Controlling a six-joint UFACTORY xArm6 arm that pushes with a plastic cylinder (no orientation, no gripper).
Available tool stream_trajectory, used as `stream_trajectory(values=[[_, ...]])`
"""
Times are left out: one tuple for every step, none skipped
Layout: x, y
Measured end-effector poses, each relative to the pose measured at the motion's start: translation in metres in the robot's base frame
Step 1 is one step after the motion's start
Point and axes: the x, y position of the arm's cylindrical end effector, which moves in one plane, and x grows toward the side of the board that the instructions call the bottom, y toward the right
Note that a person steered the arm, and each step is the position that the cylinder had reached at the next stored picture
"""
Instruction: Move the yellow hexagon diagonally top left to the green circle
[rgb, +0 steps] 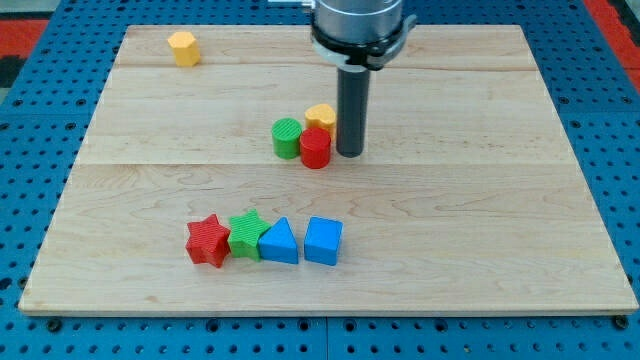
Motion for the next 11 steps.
stream_trajectory(values=[[-0.049, 0.059], [-0.132, 0.026], [-0.207, -0.059], [-0.23, -0.143], [-0.22, -0.216], [-0.187, -0.248], [-0.179, -0.253], [-0.168, -0.296], [-0.135, -0.237], [-0.141, -0.186], [-0.156, -0.184]])
